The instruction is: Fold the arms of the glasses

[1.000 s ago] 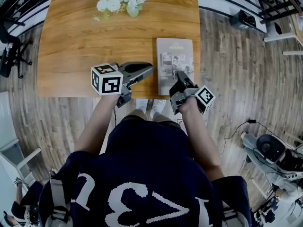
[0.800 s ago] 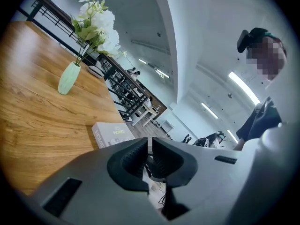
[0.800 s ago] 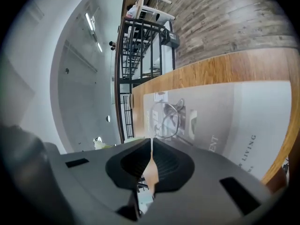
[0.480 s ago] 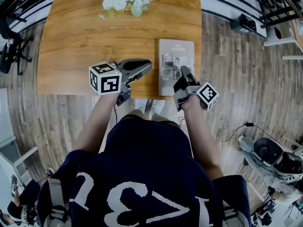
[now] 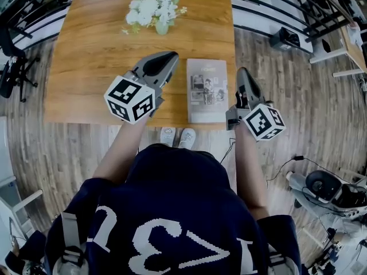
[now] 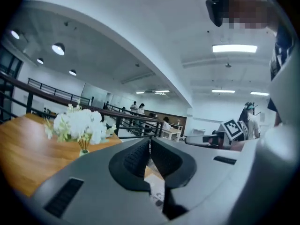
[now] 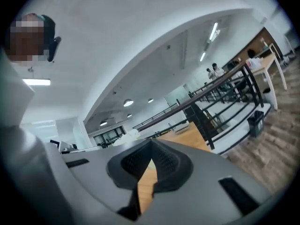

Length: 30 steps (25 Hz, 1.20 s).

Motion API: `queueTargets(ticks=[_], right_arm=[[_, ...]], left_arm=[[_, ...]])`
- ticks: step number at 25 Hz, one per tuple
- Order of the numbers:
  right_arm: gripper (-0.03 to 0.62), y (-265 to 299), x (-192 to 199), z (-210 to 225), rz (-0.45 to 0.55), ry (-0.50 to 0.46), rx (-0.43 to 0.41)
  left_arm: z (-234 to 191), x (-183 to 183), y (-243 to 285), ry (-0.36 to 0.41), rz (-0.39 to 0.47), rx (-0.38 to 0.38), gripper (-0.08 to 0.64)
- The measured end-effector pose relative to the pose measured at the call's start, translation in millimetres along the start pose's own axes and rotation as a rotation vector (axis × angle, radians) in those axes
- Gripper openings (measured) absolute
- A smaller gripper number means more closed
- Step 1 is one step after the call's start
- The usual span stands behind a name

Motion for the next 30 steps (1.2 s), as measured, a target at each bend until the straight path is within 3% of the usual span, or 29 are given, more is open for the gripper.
queueTargets(ticks=[5, 9, 15, 21, 30], right_arm=[[0.025, -13.8, -40.2, -26.4, 0.098, -0.161, -0.002], [0.025, -18.4, -57.1, -41.4, 0.145, -0.254, 0.001], [0.025, -24.3, -66.0, -58.0, 0.171, -0.341, -0.004], [0.025, -26.9, -69.3, -65.7, 0.178, -0.384, -0.009], [0.025, -28.2, -70.8, -68.8, 0.179, -0.315, -0.018]], left_arm=[[9.0, -39.4, -4.4, 0.111, 0.095, -0.063, 0.021], [12.2, -61.4, -13.2, 0.158, 0.185, -0.092, 0.02], [16.5, -72.4, -21.2, 0.196, 0.209, -0.121, 0.02], [19.4, -75.0, -23.4, 0.208, 0.218, -0.136, 0.02], [21.2, -73.9, -22.7, 0.227, 0.211, -0.15, 0.02]])
Point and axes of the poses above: the fingertips, and each gripper's own axes: y forward along the fingers, z to its right, x out of its underside, the point moved 7 cm from there along -y, backward along the fingers, and after that the axes turned 6 degrees about x, right-handed, at the moved point
